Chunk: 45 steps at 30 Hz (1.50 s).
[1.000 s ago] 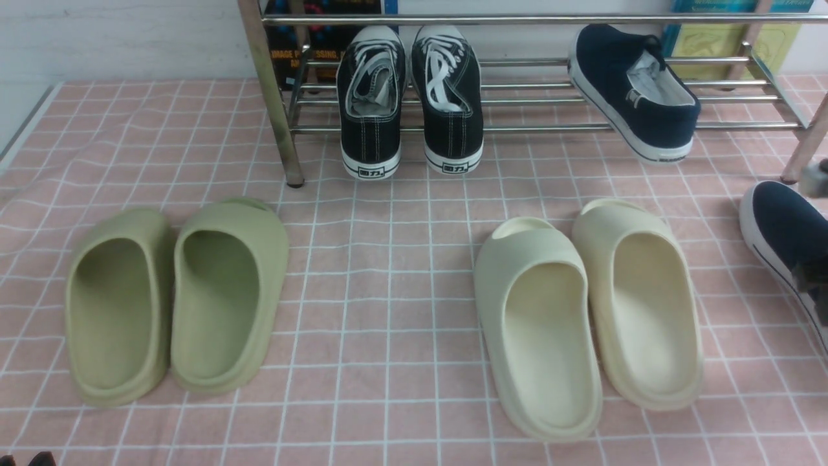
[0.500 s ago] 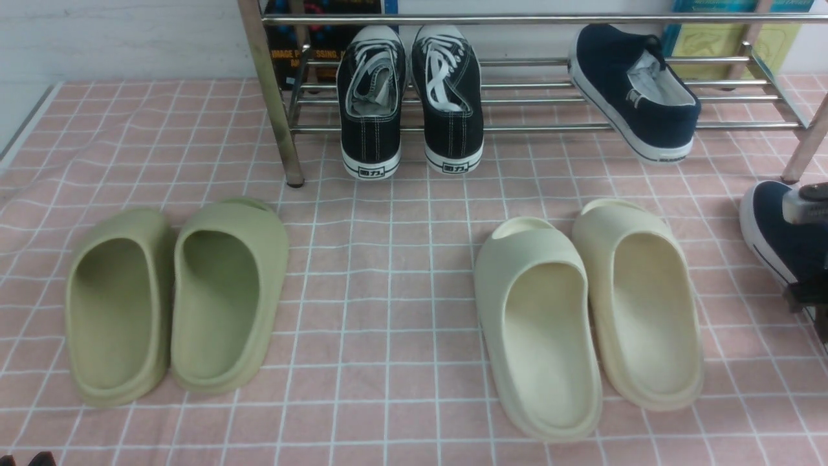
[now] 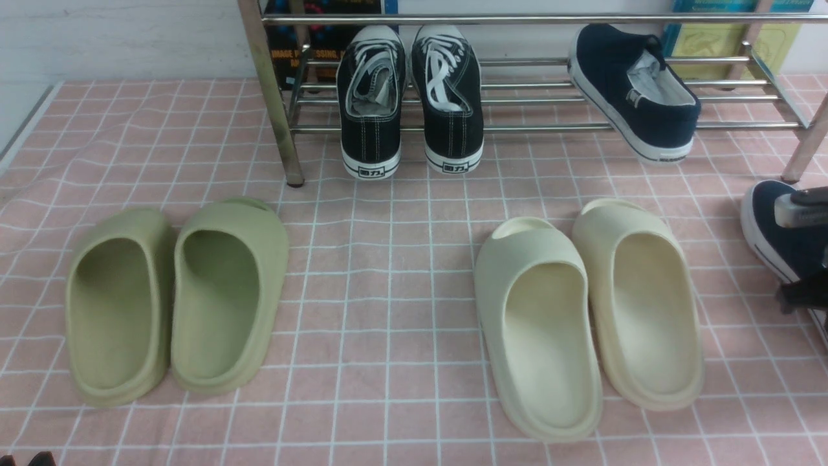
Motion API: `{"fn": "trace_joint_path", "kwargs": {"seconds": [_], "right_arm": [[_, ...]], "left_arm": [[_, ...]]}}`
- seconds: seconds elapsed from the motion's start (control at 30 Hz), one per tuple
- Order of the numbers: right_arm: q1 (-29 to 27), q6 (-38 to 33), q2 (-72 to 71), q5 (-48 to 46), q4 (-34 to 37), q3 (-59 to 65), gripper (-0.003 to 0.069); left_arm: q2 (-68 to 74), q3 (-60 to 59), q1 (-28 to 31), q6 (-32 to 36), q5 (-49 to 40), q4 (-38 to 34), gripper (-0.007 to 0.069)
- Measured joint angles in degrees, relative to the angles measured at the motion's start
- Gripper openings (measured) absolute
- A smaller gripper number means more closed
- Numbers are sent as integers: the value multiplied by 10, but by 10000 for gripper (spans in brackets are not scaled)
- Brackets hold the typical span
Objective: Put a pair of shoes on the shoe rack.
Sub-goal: Use the right arm to grab the shoe closest to it, then use the right arm to put a shoe into the shoe rack
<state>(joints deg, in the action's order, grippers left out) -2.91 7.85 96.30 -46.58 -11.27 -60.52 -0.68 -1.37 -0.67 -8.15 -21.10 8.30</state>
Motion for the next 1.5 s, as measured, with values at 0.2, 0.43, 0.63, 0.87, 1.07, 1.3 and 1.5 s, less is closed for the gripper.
{"fn": "trace_joint_path", "kwargs": {"seconds": [0.2,0.43,0.63,0.87,1.07,1.3,1.5], "right_arm": [[42,0,-61,-37,3,-53,15],[52,-13,-29,-58,19,-170,15],[52,-33,26,-99,26,-226,15],[52,-42,90,-110,33,-280,15],[52,-48,136,-113,32,-340,15],[52,-75,237,-128,44,-497,15],[52,-119,330,-155,76,-634,15]], "left_arm": [[0,0,0,0,0,0,240],[0,0,0,0,0,0,240],[0,0,0,0,0,0,240],[0,0,0,0,0,0,240],[0,0,0,0,0,0,240],[0,0,0,0,0,0,240],[0,0,0,0,0,0,240]]}}
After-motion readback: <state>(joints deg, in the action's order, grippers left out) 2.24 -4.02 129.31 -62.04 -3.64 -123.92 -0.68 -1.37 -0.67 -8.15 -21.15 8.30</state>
